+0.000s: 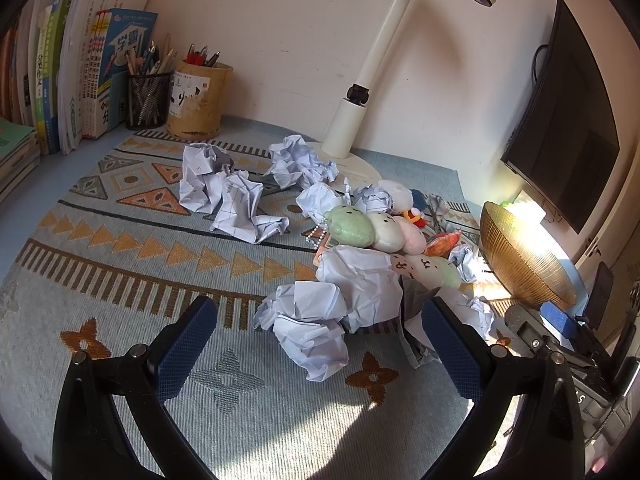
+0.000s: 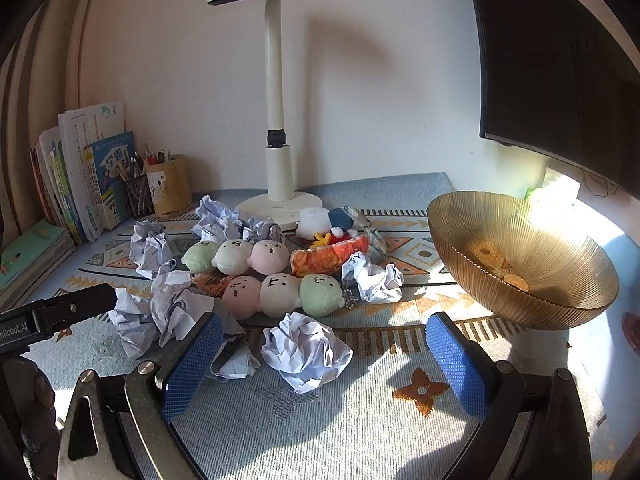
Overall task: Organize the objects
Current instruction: 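Grasp a crumpled white paper ball with the right gripper, then carry the paper ball to the gold bowl and open the right gripper, then move the right gripper back over the paper balls near the plush toys, then grasp the crumpled paper ball in front of the plush toys with the right gripper, then carry the paper ball into the gold bowl and open the right gripper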
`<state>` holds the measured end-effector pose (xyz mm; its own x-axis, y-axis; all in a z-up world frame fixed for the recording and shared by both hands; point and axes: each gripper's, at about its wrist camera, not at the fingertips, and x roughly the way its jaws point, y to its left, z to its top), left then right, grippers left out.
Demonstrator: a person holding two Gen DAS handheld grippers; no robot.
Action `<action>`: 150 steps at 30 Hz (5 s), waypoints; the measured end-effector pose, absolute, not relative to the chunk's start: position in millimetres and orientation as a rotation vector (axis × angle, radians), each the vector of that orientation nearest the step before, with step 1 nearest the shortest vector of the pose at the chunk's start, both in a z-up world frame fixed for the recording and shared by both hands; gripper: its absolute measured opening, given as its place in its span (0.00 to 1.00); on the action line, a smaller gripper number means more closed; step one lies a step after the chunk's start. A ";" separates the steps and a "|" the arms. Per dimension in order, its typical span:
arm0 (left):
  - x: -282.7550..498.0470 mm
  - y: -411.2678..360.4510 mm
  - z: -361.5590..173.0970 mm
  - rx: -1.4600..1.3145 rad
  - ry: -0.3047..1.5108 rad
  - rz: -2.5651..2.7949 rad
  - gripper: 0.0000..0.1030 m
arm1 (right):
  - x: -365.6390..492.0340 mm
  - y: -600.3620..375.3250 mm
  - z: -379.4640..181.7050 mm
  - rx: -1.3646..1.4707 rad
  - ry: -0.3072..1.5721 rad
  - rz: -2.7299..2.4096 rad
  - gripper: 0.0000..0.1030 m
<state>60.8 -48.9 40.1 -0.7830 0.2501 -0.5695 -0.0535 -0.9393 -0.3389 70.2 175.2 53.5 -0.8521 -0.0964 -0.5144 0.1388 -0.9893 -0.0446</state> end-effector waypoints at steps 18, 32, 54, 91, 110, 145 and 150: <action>32.9 -63.0 27.2 -1.232 -0.462 2.587 0.78 | 23.8 92.8 27.8 1.063 0.413 -2.576 0.50; 53.2 -53.8 47.6 -1.167 -0.480 2.579 0.39 | 57.4 152.5 72.7 0.955 0.005 -2.568 0.39; -59.8 228.1 105.9 -0.972 -0.164 2.277 0.61 | 11.7 403.1 127.8 1.172 -0.347 -3.176 0.79; 62.1 -34.3 39.9 -0.895 -0.399 2.888 0.99 | 37.3 190.2 40.8 0.987 0.021 -2.757 0.87; 61.3 -23.1 39.9 -0.917 -0.312 2.877 0.99 | 37.0 200.0 41.8 0.984 -0.075 -2.739 0.87; 36.6 22.5 32.6 -1.126 -0.235 2.684 0.51 | 30.7 219.6 39.2 1.099 -0.088 -2.698 0.51; 49.0 38.5 36.5 -1.045 -0.242 2.656 0.51 | 26.7 235.7 32.6 1.124 -0.157 -2.676 0.52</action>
<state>49.0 38.5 36.5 -0.7004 0.3145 -0.6407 -0.1935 -0.9477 -0.2537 26.7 235.7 32.6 -0.6777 -0.2552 -0.6896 0.1727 -0.9668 0.1881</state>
